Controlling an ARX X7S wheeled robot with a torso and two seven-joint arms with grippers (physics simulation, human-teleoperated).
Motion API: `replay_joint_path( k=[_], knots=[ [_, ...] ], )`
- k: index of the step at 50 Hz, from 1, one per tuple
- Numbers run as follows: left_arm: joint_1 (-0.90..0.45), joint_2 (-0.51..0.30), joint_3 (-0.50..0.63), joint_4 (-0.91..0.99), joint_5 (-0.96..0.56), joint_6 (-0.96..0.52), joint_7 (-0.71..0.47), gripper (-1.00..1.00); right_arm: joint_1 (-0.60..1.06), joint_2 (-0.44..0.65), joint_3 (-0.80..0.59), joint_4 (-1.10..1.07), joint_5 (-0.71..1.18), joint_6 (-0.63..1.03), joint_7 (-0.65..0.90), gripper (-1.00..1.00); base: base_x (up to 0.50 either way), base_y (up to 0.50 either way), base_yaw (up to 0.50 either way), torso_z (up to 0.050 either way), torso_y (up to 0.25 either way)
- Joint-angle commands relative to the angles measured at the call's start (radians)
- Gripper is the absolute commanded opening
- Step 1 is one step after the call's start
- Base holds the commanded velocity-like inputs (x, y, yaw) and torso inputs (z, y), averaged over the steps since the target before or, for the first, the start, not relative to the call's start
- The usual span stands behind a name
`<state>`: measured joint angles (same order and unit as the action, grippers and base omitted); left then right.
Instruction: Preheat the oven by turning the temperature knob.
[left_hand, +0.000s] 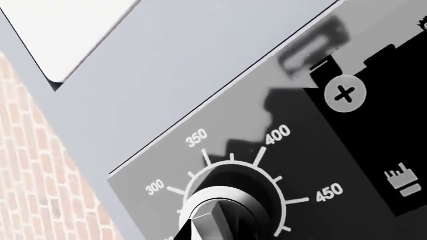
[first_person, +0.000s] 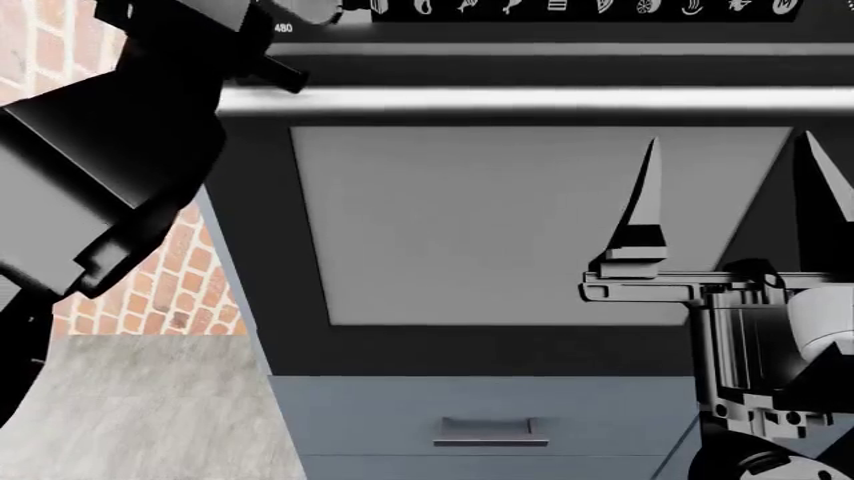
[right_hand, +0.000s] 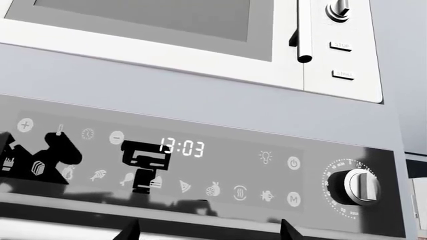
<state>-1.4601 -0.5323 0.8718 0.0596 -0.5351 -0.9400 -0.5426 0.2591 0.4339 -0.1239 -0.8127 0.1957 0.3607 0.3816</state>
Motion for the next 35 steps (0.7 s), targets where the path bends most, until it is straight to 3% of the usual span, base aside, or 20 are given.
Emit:
replay_joint_path(
  k=[1, 35],
  knots=[
    [0.013, -0.006, 0.054, -0.104, -0.057, 0.040, 0.073, -1.00, 0.001, 0.003, -0.002, -0.006, 0.001, 0.005, 0.002, 1.00, 0.00, 0.00, -0.01, 0.000, 0.000],
    [-0.026, -0.026, 0.187, -0.073, 0.051, 0.023, 0.098, -1.00, 0.002, 0.011, -0.007, -0.003, 0.006, -0.003, 0.006, 1.00, 0.01, 0.00, 0.00, 0.001, 0.000]
  ],
)
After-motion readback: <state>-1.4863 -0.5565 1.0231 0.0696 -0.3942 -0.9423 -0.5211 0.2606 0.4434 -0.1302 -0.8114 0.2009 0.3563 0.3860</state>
